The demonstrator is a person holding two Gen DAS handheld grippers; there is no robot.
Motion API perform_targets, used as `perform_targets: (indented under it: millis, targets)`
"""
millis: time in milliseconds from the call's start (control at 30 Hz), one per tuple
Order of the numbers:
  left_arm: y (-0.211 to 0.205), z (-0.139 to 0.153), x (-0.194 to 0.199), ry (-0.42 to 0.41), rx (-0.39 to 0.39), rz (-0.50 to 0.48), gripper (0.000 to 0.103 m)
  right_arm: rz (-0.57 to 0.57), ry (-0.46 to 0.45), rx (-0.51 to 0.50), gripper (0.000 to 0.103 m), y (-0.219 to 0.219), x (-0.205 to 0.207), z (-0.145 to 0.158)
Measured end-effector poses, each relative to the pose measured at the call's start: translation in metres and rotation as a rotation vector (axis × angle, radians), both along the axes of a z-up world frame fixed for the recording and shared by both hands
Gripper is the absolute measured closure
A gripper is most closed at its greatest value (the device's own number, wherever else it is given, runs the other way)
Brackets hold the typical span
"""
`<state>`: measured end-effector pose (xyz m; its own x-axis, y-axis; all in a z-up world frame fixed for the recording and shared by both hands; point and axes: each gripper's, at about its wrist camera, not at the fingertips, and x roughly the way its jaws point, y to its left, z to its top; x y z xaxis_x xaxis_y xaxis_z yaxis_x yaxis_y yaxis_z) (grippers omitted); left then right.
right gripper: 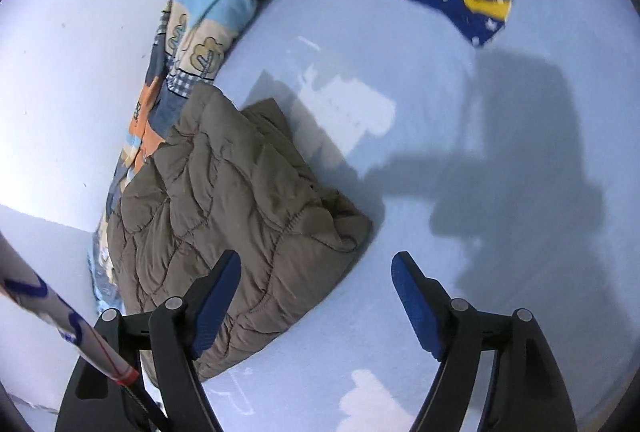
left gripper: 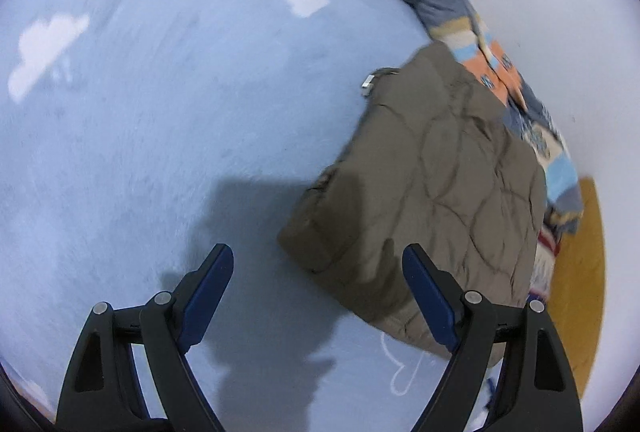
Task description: Fold large clothes
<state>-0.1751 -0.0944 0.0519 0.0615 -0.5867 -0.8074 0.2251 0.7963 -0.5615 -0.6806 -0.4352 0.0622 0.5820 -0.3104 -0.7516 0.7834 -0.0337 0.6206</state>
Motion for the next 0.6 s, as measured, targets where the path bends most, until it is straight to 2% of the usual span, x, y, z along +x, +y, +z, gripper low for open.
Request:
perform_targets:
  millis: [67, 300, 400, 500, 533, 600]
  targets:
    - [-0.001, -0.01, 0.002, 0.041, -0.024, 0.028, 0.017, -0.009, -0.002, 0.002, 0.021, -0.002, 0.004, -0.003]
    - [-0.017, -0.036, -0.001, 0.096, -0.088, 0.069, 0.017, 0.016, -0.014, 0.044, 0.021, -0.008, 0.025, -0.016]
    - [-0.03, -0.042, -0.002, 0.074, -0.097, 0.075, 0.017, -0.022, -0.029, 0.077, 0.021, -0.008, 0.028, -0.029]
    - [-0.041, -0.045, 0.0, 0.037, -0.103, 0.077, 0.016, -0.033, -0.086, 0.104, 0.021, -0.01, 0.034, -0.045]
    - [-0.044, -0.045, 0.0, 0.029, -0.103, 0.082, 0.015, -0.033, -0.112, 0.105, 0.021, -0.012, 0.038, -0.05]
    - [-0.048, -0.044, 0.002, 0.011, -0.1, 0.08, 0.016, -0.03, -0.104, 0.071, 0.019, -0.016, 0.046, -0.052]
